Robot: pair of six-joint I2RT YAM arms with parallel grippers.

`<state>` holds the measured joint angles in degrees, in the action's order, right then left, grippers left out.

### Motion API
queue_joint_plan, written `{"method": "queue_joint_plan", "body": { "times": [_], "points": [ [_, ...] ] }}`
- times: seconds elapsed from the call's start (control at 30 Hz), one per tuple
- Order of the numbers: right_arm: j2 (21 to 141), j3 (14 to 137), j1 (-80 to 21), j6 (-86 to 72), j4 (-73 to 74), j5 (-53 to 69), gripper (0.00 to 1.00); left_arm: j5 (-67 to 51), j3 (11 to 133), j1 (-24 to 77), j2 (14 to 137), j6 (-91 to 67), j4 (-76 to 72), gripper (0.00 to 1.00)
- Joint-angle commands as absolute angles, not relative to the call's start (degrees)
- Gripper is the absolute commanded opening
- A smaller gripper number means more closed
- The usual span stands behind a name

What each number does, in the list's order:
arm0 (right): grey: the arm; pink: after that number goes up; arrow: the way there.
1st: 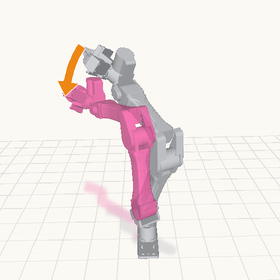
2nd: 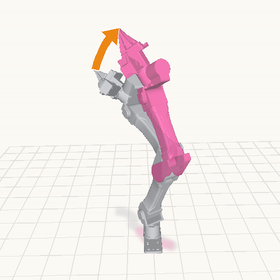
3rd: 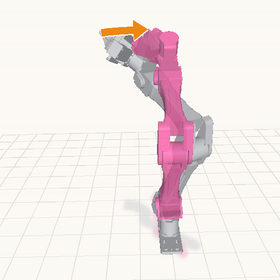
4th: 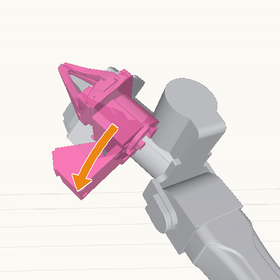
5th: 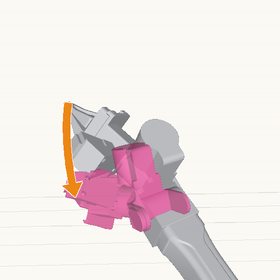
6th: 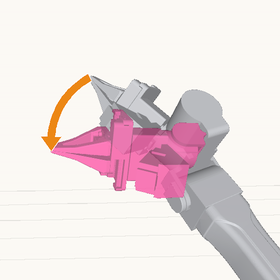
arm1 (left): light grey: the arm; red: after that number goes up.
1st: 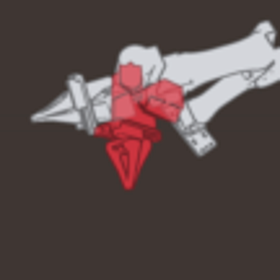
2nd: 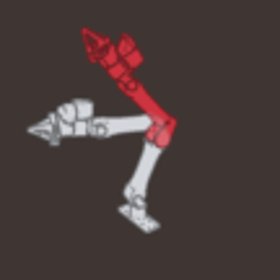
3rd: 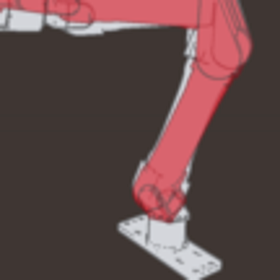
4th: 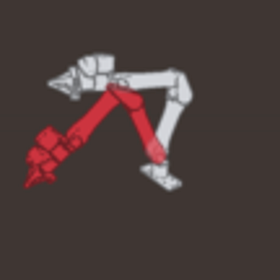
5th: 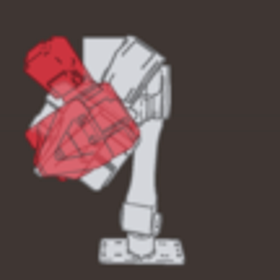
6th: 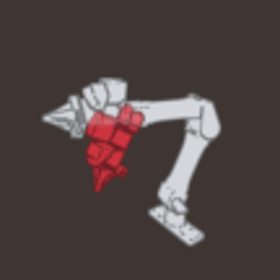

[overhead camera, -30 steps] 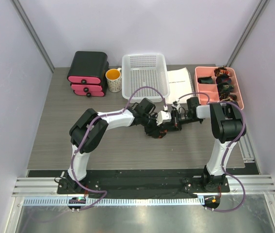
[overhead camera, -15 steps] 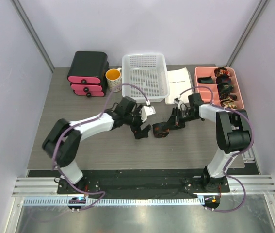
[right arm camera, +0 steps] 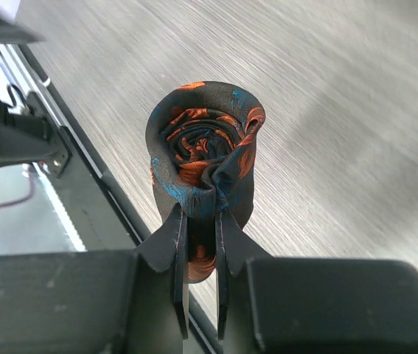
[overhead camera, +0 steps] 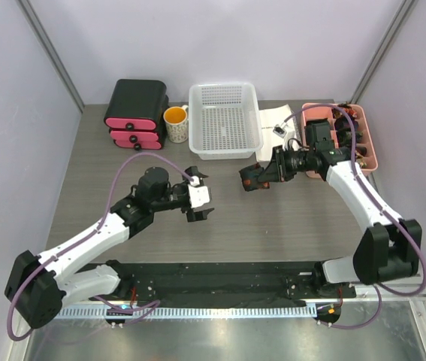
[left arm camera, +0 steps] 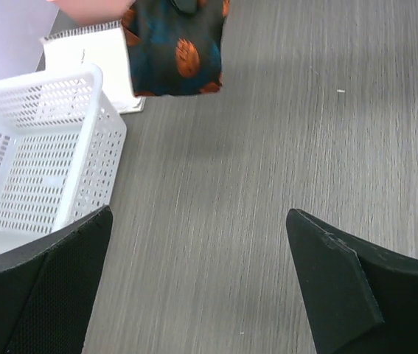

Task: Roll the ties
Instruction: Pick up the tie at the center of the board, then place the tie in the storage box.

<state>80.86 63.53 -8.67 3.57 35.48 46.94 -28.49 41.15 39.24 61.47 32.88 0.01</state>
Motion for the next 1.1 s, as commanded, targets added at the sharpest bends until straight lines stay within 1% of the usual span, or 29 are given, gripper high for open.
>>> {"method": "queue_joint_plan", "body": {
  "times": [0.0,0.13,0.27,0.33,0.43,0.47,0.53,0.57,0.6,0.63,0.7,0.77,0.8,0.9,1.0,1.07],
  "points": [
    [74.01,65.74,-12.20,9.83,37.79,43.69,0.01,-25.72,37.01,42.00,60.55,38.32,-14.53,1.00],
    [69.53,65.57,-15.90,11.60,37.10,39.38,0.01,-16.99,36.65,48.15,64.50,39.99,-24.07,1.00],
    [68.11,66.79,-17.23,9.33,36.83,35.43,0.01,-16.08,39.19,49.74,68.02,39.38,-27.07,1.00],
    [69.68,70.29,-17.14,8.44,39.00,31.66,0.01,-16.08,39.72,49.92,68.29,38.50,-26.55,1.00],
    [72.75,76.43,-16.09,7.74,43.57,28.40,0.01,-15.91,40.34,50.01,66.46,37.71,-22.52,1.00],
    [73.99,78.47,-15.13,7.47,45.25,27.17,0.01,-14.60,41.30,49.92,65.92,37.36,-16.58,1.00],
    [77.33,84.86,-11.27,7.64,51.83,27.42,0.01,-12.14,44.80,49.92,65.31,35.08,-8.83,1.00],
    [81.09,87.08,-6.64,8.78,54.12,28.38,0.01,-10.04,46.22,49.92,65.30,31.94,-1.74,1.00],
    [82.95,89.27,-4.85,9.66,58.49,28.04,0.01,-7.32,47.45,49.75,65.48,30.16,2.42,1.00],
    [84.45,93.56,-3.18,10.36,60.45,27.52,0.01,-6.43,49.64,49.14,65.48,28.67,5.51,1.00],
    [88.41,96.93,1.99,10.20,63.44,25.15,0.01,-6.67,50.80,48.61,64.69,24.97,12.87,1.00],
    [90.95,100.36,6.13,8.88,64.24,24.18,0.01,-6.68,51.07,48.43,63.12,22.25,15.81,1.00],
    [91.75,101.33,7.28,6.96,64.42,21.73,0.01,-6.42,50.89,48.34,62.50,21.54,17.30,1.00],
    [93.94,104.32,9.14,6.94,63.47,22.15,0.01,-5.37,48.79,48.34,60.04,19.43,17.32,1.00],
    [98.15,110.37,9.75,14.65,63.28,20.92,0.01,-4.48,46.76,48.08,58.10,17.85,16.79,1.00],
    [100.80,116.70,10.46,25.09,63.81,20.74,0.01,-4.83,46.32,48.16,57.66,17.49,17.05,1.00]
  ]
}}
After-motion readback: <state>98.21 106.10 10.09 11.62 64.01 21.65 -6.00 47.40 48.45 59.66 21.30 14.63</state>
